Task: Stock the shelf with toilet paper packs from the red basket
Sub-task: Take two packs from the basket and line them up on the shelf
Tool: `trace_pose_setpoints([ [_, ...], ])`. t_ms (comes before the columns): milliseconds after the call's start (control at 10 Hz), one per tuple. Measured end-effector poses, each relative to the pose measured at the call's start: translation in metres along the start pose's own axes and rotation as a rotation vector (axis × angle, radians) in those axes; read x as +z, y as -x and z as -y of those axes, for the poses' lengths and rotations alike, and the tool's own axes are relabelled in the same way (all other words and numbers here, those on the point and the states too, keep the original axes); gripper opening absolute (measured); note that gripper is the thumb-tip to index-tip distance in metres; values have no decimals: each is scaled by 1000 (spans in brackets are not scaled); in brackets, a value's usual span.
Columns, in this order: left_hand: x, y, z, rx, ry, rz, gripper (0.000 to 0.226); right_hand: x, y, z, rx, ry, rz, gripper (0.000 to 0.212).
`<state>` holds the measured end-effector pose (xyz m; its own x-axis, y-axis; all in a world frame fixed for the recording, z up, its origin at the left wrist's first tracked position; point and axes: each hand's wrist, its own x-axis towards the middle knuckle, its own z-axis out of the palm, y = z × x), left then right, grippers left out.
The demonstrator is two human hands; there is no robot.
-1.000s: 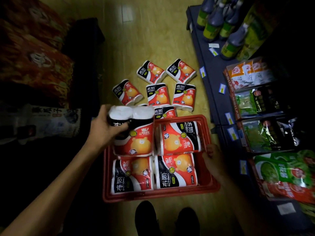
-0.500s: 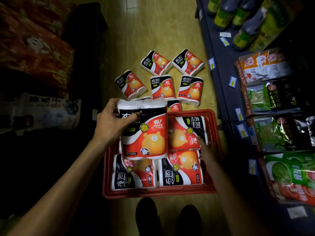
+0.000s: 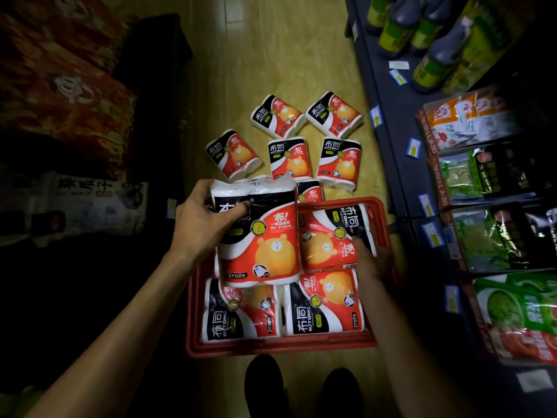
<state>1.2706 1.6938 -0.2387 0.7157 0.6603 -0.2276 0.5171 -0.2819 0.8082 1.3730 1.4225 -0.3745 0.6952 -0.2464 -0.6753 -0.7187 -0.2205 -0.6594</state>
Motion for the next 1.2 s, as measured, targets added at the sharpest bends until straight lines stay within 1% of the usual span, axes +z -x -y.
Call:
trace_pose_setpoints([
  [100, -2, 4, -3, -19, 24, 3, 56, -3, 6, 4, -23, -43, -25, 73],
  [200, -5, 9, -8, -25, 42, -6, 56, -7, -1, 12, -66, -64, -5, 74],
  [300, -11, 14, -16, -18, 59, -9, 55, -19, 11, 33, -157, -86, 37, 77],
  [400, -19, 20, -26, -12, 91, -13, 53, -29, 29, 62, -180, -133, 37, 64],
  [500, -31, 23, -37, -12, 135, 0, 51, -39, 46, 86, -253, -155, 84, 59],
  [600, -45, 26, -48, -13, 142, 8, 53, -47, 63, 112, -325, -122, 125, 59],
  [700, -60, 29, -66, -8, 139, -13, 53, -57, 82, 139, -371, -95, 193, 68],
  [800, -79, 32, -91, -5, 162, -36, 53, -72, 106, 168, -409, -57, 228, 57],
  [900, -102, 35, -122, 0, 176, -50, 52, -85, 134, 203, -441, -41, 223, 51],
  [1100, -164, 44, -198, 29, 215, -74, 58, -110, 203, 277, -547, 14, 205, 51],
  [1200, -199, 48, -241, 65, 220, -78, 62, -129, 247, 317, -620, 28, 160, 60],
])
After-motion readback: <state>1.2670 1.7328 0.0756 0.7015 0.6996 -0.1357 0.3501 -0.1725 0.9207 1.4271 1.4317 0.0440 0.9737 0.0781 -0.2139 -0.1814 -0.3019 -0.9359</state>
